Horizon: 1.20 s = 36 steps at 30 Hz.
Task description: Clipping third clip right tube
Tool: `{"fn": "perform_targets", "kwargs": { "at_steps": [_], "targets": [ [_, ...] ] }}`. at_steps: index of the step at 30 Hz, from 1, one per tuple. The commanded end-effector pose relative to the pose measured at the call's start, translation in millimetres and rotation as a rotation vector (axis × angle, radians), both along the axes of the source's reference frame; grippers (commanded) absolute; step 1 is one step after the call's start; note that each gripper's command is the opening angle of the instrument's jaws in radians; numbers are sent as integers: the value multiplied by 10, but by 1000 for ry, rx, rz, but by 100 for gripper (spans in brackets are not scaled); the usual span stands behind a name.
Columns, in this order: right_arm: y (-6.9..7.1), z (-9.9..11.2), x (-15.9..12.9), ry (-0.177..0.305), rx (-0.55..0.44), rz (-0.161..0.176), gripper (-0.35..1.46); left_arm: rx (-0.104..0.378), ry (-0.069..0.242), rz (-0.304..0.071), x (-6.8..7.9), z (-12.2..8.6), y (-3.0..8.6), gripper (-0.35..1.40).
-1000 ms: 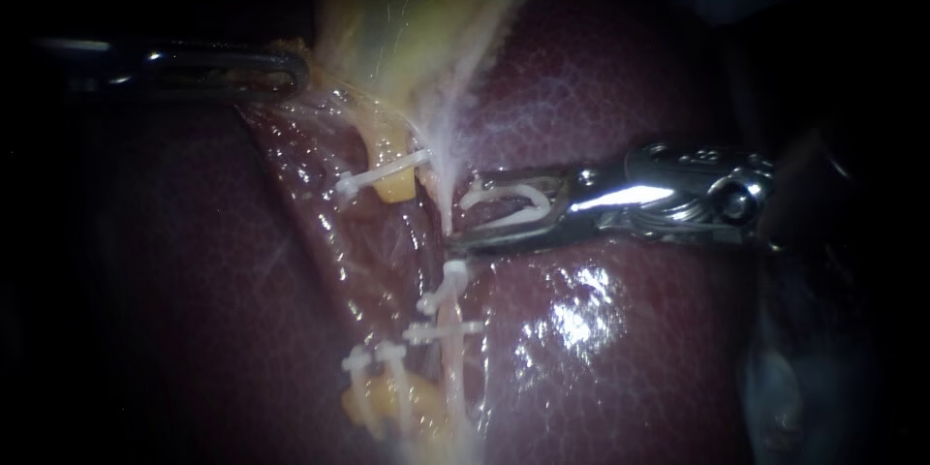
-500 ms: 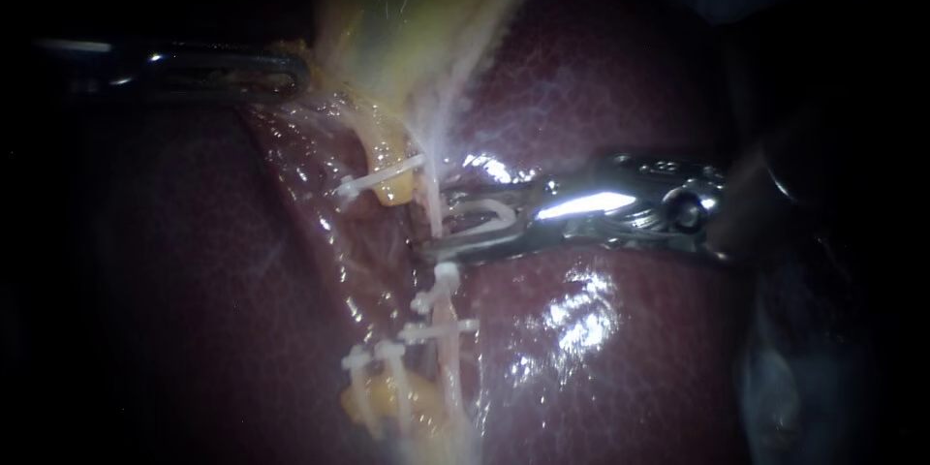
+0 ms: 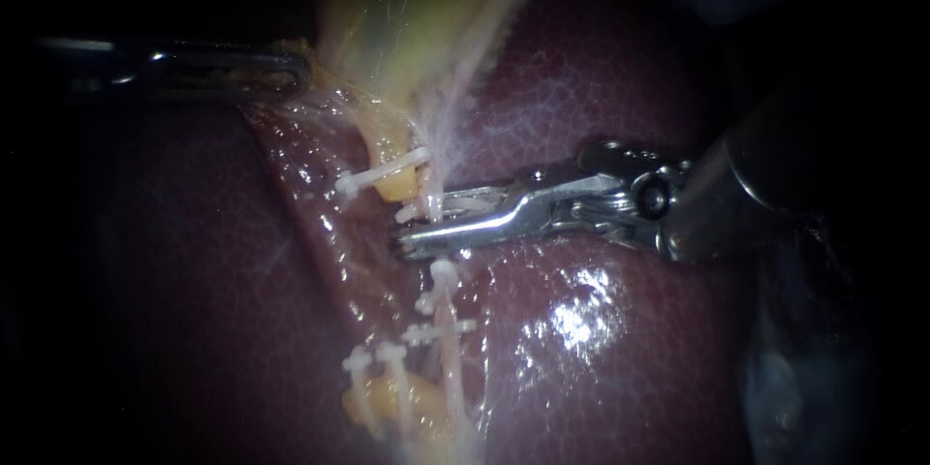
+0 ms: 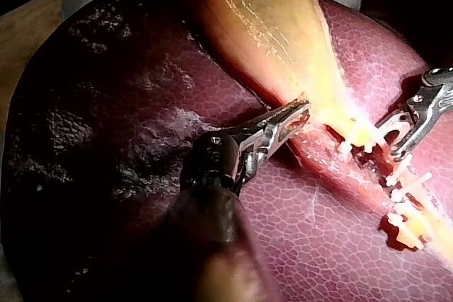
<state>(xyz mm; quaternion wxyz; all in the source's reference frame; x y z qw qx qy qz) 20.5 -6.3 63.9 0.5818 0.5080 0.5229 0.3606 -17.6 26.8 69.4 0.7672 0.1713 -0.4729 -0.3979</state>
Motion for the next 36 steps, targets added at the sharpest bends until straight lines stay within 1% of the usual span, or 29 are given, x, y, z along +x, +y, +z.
{"fn": "perform_targets", "kwargs": {
  "at_steps": [1,4,7,11,15,20,27,29,35,36],
  "targets": [
    [1,-6,0,24,10,-3,47,0,0,1,0,0,0,-35],
    [6,-20,1,50,20,4,47,0,0,0,0,0,0,-35],
    [11,-32,-1,65,30,10,46,0,0,0,0,0,0,-35],
    [16,-40,-4,72,37,13,42,0,0,0,0,0,0,-35],
    [18,-41,-9,71,38,12,31,0,0,0,-1,0,0,-35],
    [20,-42,-14,68,39,11,-4,0,0,0,-1,0,0,-35],
    [20,-42,-13,68,39,10,-31,0,0,0,-1,0,0,-35],
    [20,-41,-14,67,38,13,-35,0,0,0,-1,0,0,-35],
    [20,-36,-15,65,37,12,-35,0,0,0,-2,0,0,-35],
    [20,-35,-15,67,36,8,-35,0,0,0,-2,0,0,-35]
  ]
}}
